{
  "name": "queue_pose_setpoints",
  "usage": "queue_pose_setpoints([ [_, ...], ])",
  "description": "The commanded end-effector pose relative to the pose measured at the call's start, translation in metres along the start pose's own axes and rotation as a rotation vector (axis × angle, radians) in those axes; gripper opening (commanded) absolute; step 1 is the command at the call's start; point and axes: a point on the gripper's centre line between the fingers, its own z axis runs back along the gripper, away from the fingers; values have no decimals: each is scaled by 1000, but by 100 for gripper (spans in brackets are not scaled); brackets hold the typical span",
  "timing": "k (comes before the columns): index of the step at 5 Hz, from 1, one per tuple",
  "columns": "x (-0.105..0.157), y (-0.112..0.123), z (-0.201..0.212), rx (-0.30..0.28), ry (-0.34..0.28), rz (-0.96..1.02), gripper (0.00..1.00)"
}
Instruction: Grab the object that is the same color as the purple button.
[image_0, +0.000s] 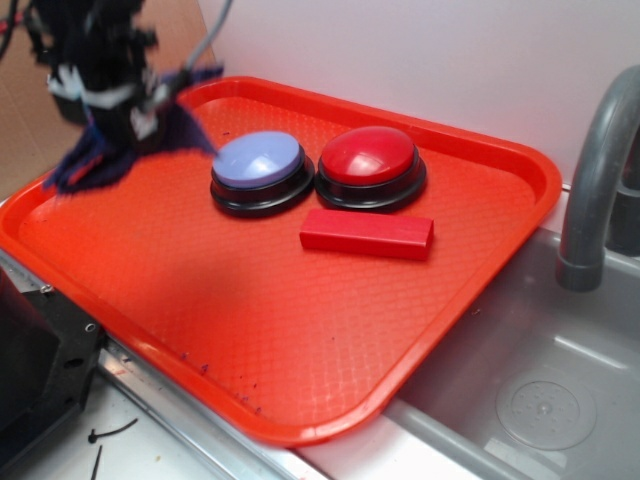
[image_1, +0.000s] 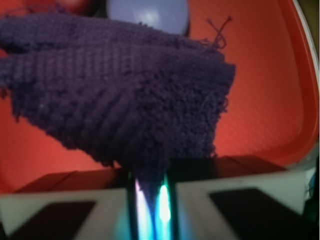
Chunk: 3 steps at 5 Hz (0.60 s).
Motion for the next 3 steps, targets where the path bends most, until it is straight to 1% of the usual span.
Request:
queue_pose_setpoints([
  [1, 19, 12, 56, -88, -115, 2, 0],
  [2, 23, 11, 55, -106, -142, -27, 0],
  [3, 25, 9, 47, -72, -110, -10, 0],
])
